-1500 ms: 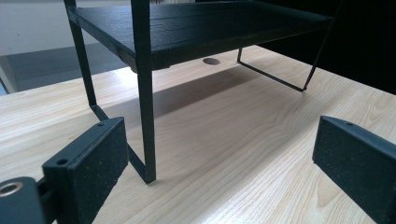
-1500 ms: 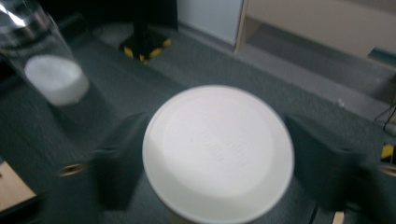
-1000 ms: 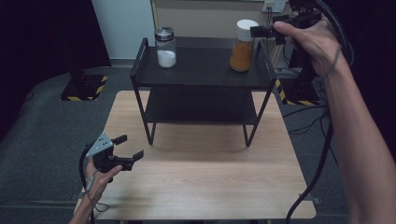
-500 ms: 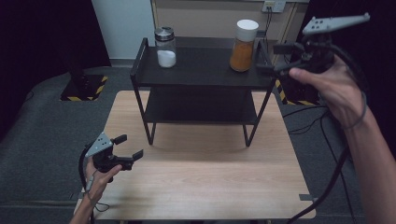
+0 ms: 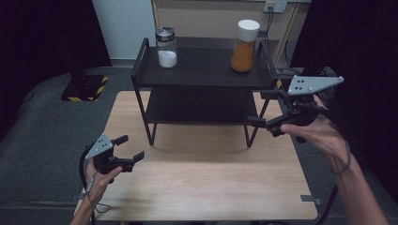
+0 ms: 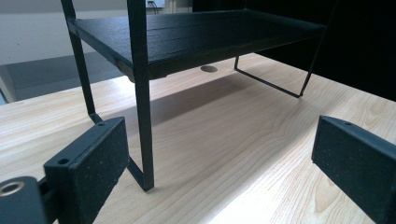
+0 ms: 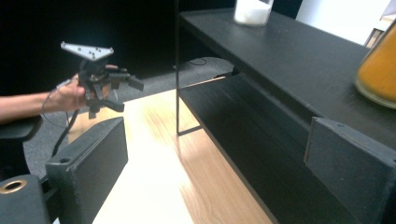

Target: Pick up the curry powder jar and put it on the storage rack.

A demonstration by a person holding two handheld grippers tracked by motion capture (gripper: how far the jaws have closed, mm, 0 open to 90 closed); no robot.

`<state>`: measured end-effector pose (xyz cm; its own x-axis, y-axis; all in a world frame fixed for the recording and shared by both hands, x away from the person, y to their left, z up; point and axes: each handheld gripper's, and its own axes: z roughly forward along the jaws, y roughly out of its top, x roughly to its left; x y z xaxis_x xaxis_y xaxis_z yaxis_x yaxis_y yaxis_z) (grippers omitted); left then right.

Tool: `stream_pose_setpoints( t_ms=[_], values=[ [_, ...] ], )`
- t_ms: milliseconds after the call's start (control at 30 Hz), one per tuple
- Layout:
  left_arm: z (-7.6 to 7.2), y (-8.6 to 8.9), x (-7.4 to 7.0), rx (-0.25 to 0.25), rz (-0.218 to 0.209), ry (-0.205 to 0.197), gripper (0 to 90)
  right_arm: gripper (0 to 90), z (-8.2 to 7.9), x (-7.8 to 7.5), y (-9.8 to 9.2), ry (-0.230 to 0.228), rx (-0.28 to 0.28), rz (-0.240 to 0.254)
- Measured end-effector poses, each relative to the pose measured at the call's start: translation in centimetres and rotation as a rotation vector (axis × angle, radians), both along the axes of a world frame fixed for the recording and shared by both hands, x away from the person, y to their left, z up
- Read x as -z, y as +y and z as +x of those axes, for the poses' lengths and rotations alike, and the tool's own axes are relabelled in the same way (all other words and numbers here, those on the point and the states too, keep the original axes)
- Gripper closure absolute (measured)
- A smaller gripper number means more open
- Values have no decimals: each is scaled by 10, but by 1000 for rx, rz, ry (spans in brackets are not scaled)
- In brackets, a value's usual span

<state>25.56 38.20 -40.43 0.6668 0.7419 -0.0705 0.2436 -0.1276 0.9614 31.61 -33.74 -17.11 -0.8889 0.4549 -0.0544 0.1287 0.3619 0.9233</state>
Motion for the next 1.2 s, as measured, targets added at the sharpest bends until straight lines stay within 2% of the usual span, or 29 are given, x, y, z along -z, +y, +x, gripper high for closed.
stream_pose_setpoints(
  t_ms=[33, 133, 233, 300, 333, 433, 567, 700, 800, 1000, 1133, 1200],
  values=[
    [0, 0, 0, 1, 0, -1, 27, 63, -2, 3, 2, -3, -3, -9],
    [0, 0, 0, 6, 2, -6, 26, 65, -2, 19, 4, 23, -37, 7],
    [-1, -1, 0, 10, 3, -12, 26, 62, -7, 29, 10, 10, -24, -16],
    [-1, 0, 0, 22, 4, -16, 26, 54, -5, 37, 11, 32, -45, -7],
    [-1, -1, 0, 25, 5, -15, 26, 59, -3, 41, 13, 36, -59, -15],
    [-1, -3, -1, 31, 16, -18, 25, 60, -6, 49, 22, 35, -51, -61],
    [-1, -3, -1, 42, 22, -22, 24, 67, 0, 71, 23, 78, -70, -29],
    [-1, -3, -1, 43, 20, -26, 23, 65, 1, 91, 26, 97, -65, -4],
    [-1, -3, -1, 44, 16, -30, 23, 65, -1, 103, 32, 101, -50, -34],
    [-1, -3, -1, 49, 15, -32, 22, 65, 2, 128, 40, 118, -38, -36],
    [-1, -3, 0, 54, 18, -35, 22, 66, 1, 139, 44, 109, -23, -52],
    [-1, -3, 0, 54, 13, -36, 21, 67, 1, 148, 43, 116, -24, -32]
  ],
)
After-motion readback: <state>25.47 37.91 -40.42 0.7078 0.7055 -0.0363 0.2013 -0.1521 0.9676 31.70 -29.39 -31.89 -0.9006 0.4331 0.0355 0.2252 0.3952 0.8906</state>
